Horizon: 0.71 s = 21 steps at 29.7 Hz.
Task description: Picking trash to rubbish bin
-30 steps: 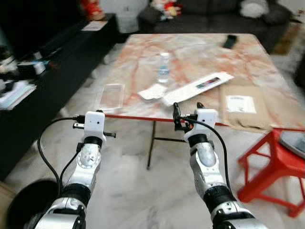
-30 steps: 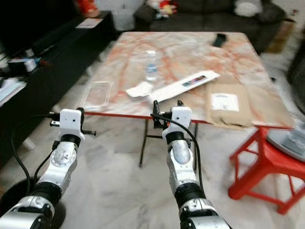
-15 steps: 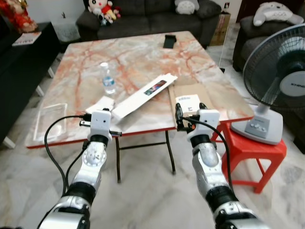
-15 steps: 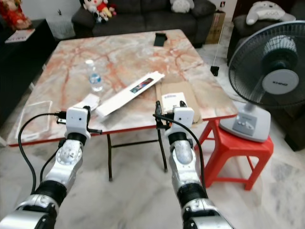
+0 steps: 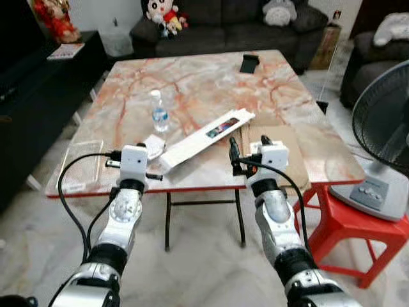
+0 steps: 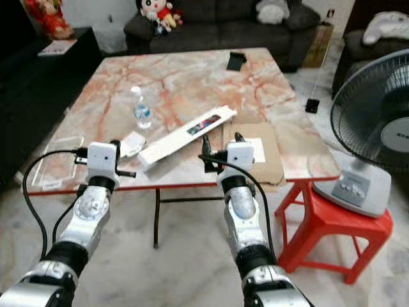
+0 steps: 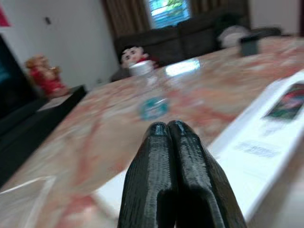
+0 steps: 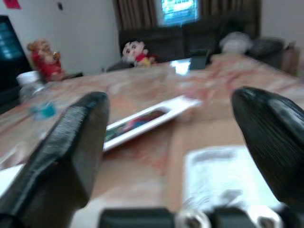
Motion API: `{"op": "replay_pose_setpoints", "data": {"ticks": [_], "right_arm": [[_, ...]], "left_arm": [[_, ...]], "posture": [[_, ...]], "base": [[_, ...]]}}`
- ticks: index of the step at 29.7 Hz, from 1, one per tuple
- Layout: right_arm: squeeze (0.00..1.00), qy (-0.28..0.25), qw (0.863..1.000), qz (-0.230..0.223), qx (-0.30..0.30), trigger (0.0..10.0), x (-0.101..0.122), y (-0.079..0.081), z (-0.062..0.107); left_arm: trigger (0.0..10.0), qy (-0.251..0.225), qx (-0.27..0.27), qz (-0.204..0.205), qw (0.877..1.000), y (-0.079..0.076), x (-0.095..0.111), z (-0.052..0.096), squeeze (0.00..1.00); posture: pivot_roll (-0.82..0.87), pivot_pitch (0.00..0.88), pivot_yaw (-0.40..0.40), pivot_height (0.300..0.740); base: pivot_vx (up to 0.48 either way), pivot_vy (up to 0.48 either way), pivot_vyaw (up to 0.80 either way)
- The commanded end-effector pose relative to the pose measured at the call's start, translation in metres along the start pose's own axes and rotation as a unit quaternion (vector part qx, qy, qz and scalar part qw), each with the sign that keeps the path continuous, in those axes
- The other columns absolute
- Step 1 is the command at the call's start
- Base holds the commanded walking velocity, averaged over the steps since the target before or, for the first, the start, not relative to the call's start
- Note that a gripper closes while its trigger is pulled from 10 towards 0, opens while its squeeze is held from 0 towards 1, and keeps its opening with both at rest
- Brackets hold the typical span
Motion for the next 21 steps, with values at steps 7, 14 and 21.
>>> {"op": "replay_pose_setpoints", "data": {"ticks": [7,14,21], "right_arm": [[0.0,-0.008,1.0,0.01,0.021,10.0,0.0035,0.0105,-0.0034],[0.0,-0.002,1.0,-0.01,0.013,10.0,0.0016,0.0091,-0.0033],[0.0,-0.001,1.0,-0.012,0.01,10.0,0.0017,0.0071,-0.003]], "left_arm": [[10.0,-0.007,0.008,-0.011,1.0,0.0091,0.0026,-0.0025,0.0],[10.0,-0.011,0.008,-0.011,1.0,0.0088,0.0043,-0.0034,0.0],[10.0,-0.011,0.009,-0.009,1.0,0.0086,0.005,-0.0035,0.0]], "posture": [[-0.04,0.0,0.033,0.74],[-0.04,0.0,0.032,0.74],[-0.04,0.0,0.028,0.74]], "base": [[0.3,0.0,0.31],[0.297,0.0,0.34],[0.299,0.0,0.0]]}}
Point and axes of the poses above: a point about 5 cm out from each wrist's last joint towards the gripper, its own z axis pointing back from the gripper into the wrist, its own x axis along the axis of the wrist's last joint, y = z × x, the point moved 1 cm from there along -z, pointing out of the wrist towards the gripper, and after that the axes turned 7 degrees about -z, right-handed, at the moved point
